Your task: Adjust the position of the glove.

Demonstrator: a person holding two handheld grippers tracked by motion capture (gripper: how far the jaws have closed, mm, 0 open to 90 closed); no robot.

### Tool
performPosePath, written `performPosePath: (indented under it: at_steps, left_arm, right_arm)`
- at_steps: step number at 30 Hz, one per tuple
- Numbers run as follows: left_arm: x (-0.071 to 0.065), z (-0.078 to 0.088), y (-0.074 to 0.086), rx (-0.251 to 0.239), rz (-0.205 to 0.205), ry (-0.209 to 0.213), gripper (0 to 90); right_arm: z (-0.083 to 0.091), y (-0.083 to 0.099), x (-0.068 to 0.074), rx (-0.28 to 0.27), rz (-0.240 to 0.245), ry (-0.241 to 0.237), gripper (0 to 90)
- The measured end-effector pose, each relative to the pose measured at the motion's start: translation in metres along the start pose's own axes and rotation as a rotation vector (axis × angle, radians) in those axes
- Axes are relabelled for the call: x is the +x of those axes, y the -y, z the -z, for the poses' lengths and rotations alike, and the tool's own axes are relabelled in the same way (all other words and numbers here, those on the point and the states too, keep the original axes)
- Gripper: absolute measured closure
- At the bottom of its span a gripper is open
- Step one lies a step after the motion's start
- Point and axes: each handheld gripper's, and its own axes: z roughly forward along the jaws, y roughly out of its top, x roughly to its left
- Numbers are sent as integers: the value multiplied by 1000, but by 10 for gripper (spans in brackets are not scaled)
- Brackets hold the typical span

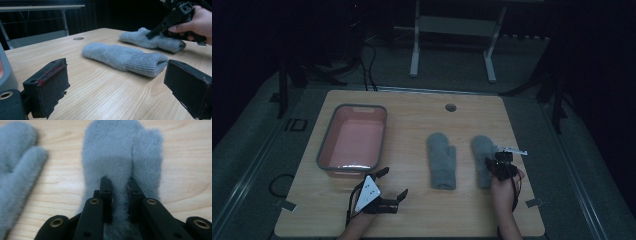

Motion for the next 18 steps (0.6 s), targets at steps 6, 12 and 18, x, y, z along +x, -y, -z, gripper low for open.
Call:
performPosePath:
  at_steps: [6,12,18]
  left_arm:
    - [0,0,0,1,1,-4,58]
    - [0,0,0,4,3,-4,57]
    - [0,0,0,5,5,-3,58]
  right_arm:
    - [-8,7,0,-11,23,-2,742]
    - [5,0,3,-52,56,-40,493]
    - [8,-10,5,-72,175,-33,370]
